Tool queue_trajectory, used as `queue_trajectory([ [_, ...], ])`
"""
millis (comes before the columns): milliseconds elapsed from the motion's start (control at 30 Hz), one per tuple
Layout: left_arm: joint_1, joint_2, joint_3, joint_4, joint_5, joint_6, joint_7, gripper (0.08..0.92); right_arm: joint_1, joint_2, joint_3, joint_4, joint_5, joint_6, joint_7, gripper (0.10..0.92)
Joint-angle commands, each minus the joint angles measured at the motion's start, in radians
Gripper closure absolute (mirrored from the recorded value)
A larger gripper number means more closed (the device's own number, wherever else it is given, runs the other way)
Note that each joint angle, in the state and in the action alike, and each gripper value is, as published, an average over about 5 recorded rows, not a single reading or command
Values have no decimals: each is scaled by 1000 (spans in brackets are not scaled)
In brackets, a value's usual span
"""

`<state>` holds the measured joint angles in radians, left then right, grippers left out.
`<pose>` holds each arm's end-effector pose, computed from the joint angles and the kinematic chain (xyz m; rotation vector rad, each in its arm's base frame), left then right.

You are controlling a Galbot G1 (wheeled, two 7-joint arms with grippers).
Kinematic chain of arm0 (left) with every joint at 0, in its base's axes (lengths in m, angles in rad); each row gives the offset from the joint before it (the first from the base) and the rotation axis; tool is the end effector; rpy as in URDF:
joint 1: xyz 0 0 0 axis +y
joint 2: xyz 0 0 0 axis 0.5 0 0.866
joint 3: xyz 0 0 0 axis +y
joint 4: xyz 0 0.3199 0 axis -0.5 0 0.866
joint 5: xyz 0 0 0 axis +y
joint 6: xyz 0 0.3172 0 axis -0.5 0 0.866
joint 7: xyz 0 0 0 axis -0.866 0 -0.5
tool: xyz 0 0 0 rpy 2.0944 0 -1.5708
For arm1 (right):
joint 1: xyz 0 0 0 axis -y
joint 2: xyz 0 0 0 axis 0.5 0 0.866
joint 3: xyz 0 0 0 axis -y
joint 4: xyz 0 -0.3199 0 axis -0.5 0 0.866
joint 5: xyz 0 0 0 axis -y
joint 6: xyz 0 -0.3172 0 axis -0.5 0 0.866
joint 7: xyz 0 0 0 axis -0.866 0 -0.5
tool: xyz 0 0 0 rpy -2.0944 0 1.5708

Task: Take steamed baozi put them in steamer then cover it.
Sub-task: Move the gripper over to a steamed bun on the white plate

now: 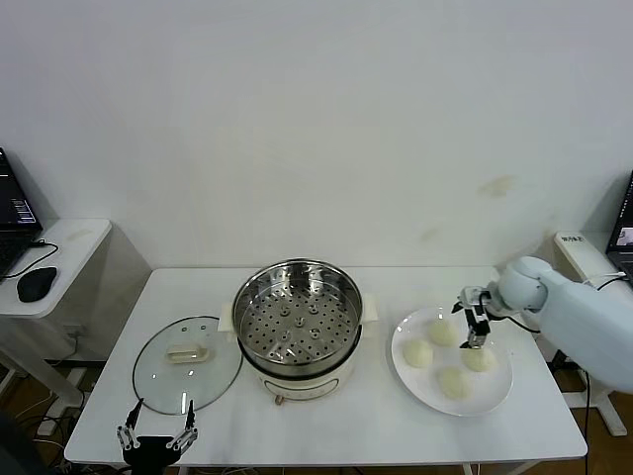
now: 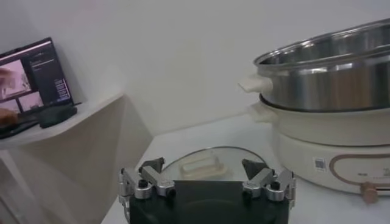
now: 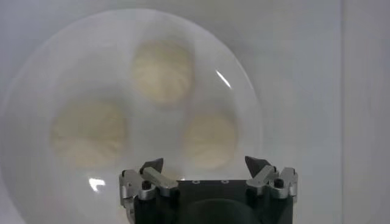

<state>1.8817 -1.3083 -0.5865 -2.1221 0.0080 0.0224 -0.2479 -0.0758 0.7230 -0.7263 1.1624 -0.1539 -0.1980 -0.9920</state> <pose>0.0743 0.0563 -0.2966 0.1826 -2.8453 -0.4135 0.4664 -0.1515 -0.2075 1.1760 -1.4545 1.3995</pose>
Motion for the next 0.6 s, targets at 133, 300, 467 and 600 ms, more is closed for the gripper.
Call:
queue_trajectory([
  [133,-4,1,-4,5,1,0,0,177,0,74,-10,-92,-42,11,1,203],
  [300,-11,3,-6,9,1,0,1,177,-5,94,-6,-118,-56,20,9,204],
  [467,-16,5,-9,14,0,-1,0,177,-2,106,-9,-127,-58,18,5,255],
  [600,-18,6,-12,13,-2,-2,0,177,5,107,-20,-129,-57,16,-6,321],
])
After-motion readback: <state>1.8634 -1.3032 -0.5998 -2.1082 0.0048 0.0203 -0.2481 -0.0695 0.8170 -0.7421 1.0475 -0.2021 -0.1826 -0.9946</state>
